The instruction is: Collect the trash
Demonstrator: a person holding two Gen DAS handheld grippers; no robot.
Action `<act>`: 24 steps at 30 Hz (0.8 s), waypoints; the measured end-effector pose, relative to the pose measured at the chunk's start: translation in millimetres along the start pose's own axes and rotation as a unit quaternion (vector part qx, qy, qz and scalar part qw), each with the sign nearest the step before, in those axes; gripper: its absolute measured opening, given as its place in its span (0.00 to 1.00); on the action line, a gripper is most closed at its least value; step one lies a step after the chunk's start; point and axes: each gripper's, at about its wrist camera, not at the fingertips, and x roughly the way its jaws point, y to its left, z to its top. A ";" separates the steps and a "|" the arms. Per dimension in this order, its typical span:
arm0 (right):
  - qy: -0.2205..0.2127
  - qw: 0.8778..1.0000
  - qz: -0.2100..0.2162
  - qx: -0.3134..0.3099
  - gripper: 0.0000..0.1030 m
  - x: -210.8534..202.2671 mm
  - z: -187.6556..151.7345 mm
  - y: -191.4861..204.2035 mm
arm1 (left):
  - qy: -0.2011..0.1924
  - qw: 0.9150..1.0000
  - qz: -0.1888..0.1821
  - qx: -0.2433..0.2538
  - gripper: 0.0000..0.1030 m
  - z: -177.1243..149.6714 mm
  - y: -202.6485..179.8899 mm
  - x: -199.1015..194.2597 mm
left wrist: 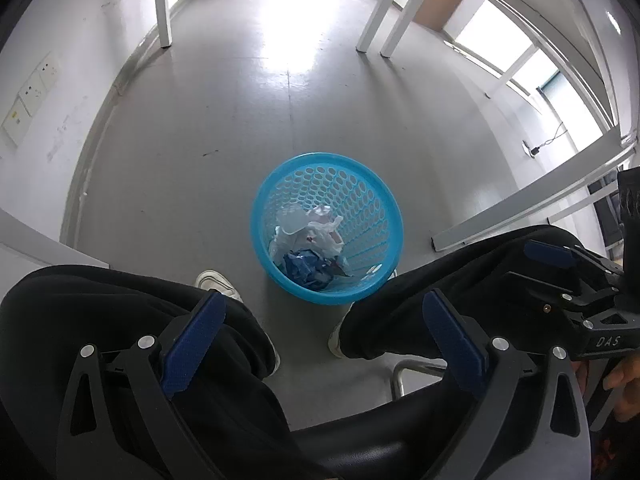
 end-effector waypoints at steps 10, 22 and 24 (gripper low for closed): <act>0.002 1.000 -0.001 -0.001 0.92 0.7 0.1 0.3 | 0.003 1.000 -0.003 0.001 0.94 -0.6 0.9 2.4; 0.003 1.000 0.001 -0.001 0.92 1.0 0.7 1.2 | 0.005 1.000 -0.004 -0.003 0.94 -0.1 0.5 0.5; 0.003 1.000 0.001 -0.002 0.92 1.0 0.8 1.1 | 0.004 1.000 -0.004 -0.004 0.94 0.4 1.4 0.9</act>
